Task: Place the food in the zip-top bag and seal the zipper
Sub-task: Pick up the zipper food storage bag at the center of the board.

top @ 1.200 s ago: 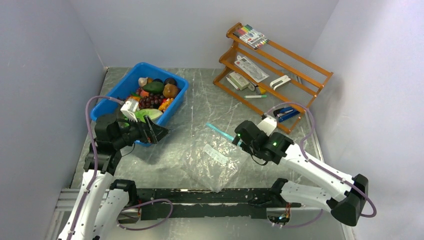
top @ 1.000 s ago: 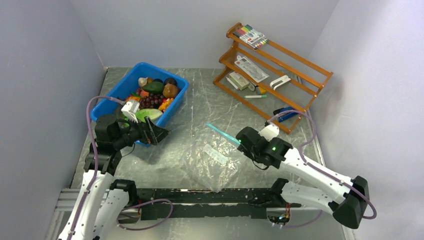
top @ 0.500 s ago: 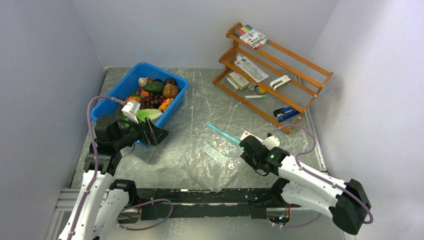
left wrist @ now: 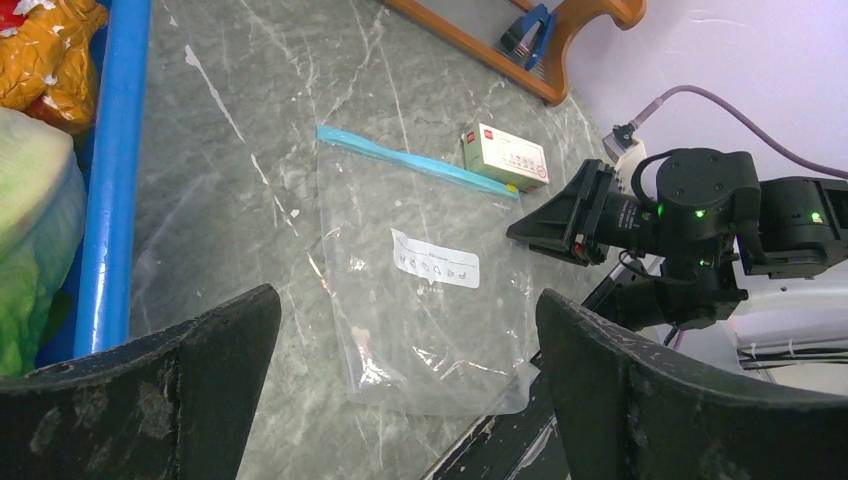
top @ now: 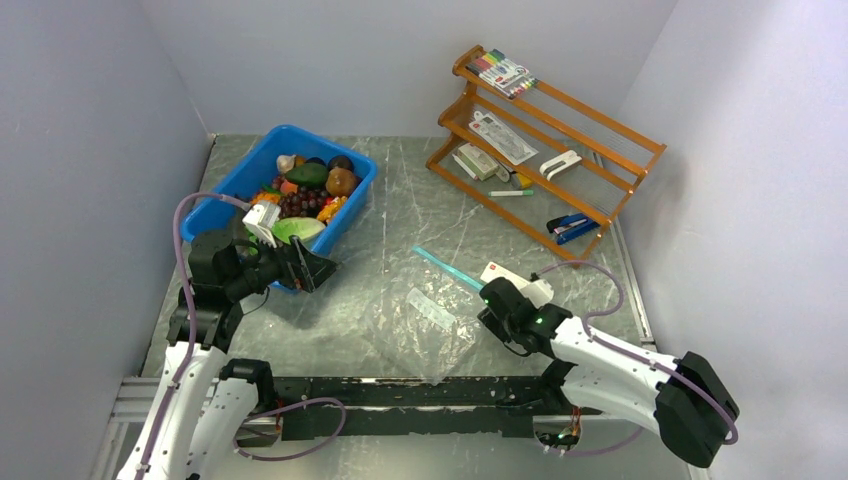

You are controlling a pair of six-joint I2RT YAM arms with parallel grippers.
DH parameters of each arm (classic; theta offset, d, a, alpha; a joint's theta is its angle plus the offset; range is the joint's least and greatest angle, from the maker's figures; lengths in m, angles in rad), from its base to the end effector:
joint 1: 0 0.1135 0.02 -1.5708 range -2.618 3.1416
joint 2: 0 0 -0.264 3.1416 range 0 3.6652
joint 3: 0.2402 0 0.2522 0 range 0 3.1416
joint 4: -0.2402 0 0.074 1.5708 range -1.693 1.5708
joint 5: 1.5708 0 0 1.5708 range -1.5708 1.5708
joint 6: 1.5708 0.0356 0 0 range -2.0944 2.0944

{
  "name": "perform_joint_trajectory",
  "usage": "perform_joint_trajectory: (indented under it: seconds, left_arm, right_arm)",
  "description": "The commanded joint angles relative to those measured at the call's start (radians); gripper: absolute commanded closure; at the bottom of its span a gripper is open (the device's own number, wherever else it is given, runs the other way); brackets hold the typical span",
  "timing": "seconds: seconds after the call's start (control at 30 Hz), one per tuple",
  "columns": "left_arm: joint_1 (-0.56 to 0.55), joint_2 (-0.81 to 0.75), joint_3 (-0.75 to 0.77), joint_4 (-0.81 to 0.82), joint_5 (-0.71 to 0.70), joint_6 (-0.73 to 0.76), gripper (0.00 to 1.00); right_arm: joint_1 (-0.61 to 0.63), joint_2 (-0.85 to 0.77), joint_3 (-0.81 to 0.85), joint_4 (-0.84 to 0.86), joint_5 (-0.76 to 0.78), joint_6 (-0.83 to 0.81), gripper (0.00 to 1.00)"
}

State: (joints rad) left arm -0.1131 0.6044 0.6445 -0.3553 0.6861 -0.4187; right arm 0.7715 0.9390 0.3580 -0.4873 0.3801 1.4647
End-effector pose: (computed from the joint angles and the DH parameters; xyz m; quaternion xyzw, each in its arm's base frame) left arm 0.1382 -0.0384 0.3018 0.0793 0.7834 -0.4080 0.4622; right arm 0.1191 0.0974 0.1484 0.3673 0.8786 0.1395 0.2713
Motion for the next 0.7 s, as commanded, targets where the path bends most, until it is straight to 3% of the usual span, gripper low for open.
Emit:
perform_joint_trajectory:
  seconds: [0.0,0.27,0.67]
  left_arm:
    - [0.000,0.002,0.001,0.016,0.009,0.012,0.02]
    - [0.000,0.002,0.001,0.018,0.025,0.015,0.05]
    - [0.000,0.006,-0.014,0.086,0.127,0.022,0.11]
  right_arm:
    - [-0.008,-0.017,-0.028,0.081,0.013,-0.022,0.72]
    - [-0.008,-0.095,-0.065,0.212,-0.008,-0.199,0.99]
    - [-0.007,-0.182,0.038,0.363,-0.128,-0.667,1.00]
